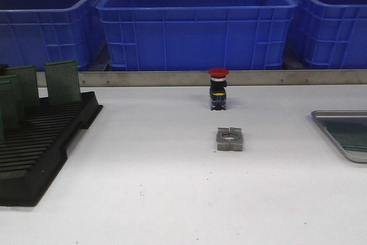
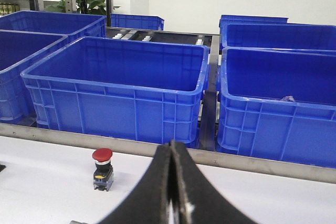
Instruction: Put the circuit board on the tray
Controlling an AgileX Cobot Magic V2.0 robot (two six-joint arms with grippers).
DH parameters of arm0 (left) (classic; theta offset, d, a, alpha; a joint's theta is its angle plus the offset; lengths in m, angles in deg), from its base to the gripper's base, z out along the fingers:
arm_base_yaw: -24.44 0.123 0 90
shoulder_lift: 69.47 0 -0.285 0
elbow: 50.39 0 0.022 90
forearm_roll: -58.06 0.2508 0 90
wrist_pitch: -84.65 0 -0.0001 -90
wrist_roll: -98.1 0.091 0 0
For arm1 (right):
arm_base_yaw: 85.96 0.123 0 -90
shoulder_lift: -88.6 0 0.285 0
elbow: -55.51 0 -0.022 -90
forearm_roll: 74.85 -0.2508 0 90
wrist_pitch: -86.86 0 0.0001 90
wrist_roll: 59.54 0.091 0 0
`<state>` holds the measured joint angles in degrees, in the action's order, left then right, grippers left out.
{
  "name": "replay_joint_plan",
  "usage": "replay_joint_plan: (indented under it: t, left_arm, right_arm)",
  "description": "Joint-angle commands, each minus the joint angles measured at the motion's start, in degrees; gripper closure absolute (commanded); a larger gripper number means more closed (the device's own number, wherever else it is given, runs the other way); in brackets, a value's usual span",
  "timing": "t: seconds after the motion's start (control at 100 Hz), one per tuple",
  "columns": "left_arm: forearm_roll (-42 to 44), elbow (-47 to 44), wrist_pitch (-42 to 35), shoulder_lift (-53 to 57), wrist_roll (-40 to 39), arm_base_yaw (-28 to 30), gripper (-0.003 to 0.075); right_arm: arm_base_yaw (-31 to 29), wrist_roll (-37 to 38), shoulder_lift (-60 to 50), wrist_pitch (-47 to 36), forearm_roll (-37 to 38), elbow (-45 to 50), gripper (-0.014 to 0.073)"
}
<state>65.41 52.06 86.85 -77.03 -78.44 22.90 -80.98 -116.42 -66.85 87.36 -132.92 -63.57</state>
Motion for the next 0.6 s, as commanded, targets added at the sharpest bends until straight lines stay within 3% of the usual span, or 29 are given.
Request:
replay_joint_plan:
  t: [0.0,0.11,0.17,0.42,0.59]
  left_arm:
    - [0.1,-2.2,-4.2,1.9,-0.7,0.1,0.0739]
    - [0.1,-2.2,-4.2,1.9,-0.7,0.1,0.0739]
    - [0.1,-2.2,-4.2,1.9,-0.7,0.1,0.0739]
    - [0.1,-2.2,-4.2,1.9,-0.7,0.1,0.0738]
    - [0.1,-2.2,-4.2,1.9,-0.7,0.1,0.0739]
  right_arm:
    - [-0.1,-0.4,0.2,-4.0,-0.3,-1.6,0.0662]
    - [-0.1,1.9,0.2,-4.4,1.2,-1.5,0.0662]
    - [-0.1,6.3,0.1,-4.3,7.1,-1.5,0.0662]
    - [-0.3,39.3,-3.3,-4.5,41.0,1.6,0.0662]
    - [-3.4,52.1,-8.1,-4.8,51.2,6.4,0.0662]
